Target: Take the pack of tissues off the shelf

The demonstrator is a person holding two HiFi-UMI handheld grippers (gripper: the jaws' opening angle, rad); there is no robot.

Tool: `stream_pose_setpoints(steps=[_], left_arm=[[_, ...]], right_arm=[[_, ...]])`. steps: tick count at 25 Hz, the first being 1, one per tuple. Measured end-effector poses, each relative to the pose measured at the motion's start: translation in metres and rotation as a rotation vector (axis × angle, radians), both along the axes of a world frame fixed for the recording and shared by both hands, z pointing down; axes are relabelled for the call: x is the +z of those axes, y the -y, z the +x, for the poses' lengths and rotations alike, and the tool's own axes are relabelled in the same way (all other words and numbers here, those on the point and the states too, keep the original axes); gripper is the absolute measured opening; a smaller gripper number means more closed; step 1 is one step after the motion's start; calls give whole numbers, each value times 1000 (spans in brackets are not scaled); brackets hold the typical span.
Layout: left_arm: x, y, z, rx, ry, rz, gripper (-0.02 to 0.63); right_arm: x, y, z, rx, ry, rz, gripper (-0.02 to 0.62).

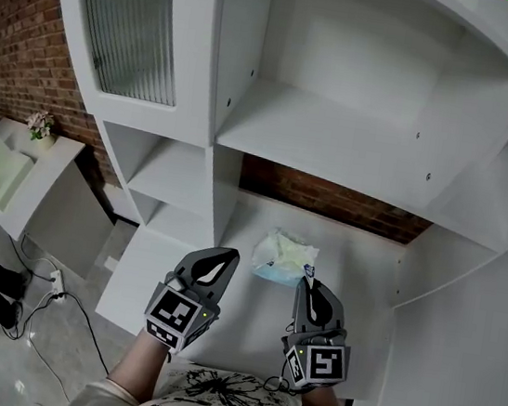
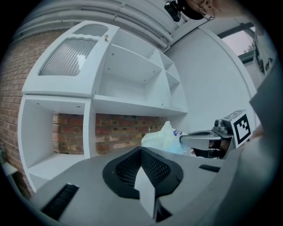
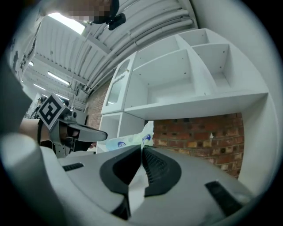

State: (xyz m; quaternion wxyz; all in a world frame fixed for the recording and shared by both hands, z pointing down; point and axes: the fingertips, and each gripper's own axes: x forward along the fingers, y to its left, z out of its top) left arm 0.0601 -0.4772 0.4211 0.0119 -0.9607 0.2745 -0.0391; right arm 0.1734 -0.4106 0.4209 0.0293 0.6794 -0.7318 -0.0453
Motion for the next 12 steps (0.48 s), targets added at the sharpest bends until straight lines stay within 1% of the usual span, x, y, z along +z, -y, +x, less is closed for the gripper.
stream_pose_setpoints(steps=[5, 9, 12], left_arm=[[0, 1, 3, 2, -6, -6, 12], [1, 2, 3, -2, -9, -12, 14], [3, 1, 4, -4, -10, -14, 14]], right_arm=[[8, -1, 10, 23, 33, -17, 11], [9, 2, 10, 8, 19, -29, 9], [13, 2, 10, 2, 30, -36, 9]])
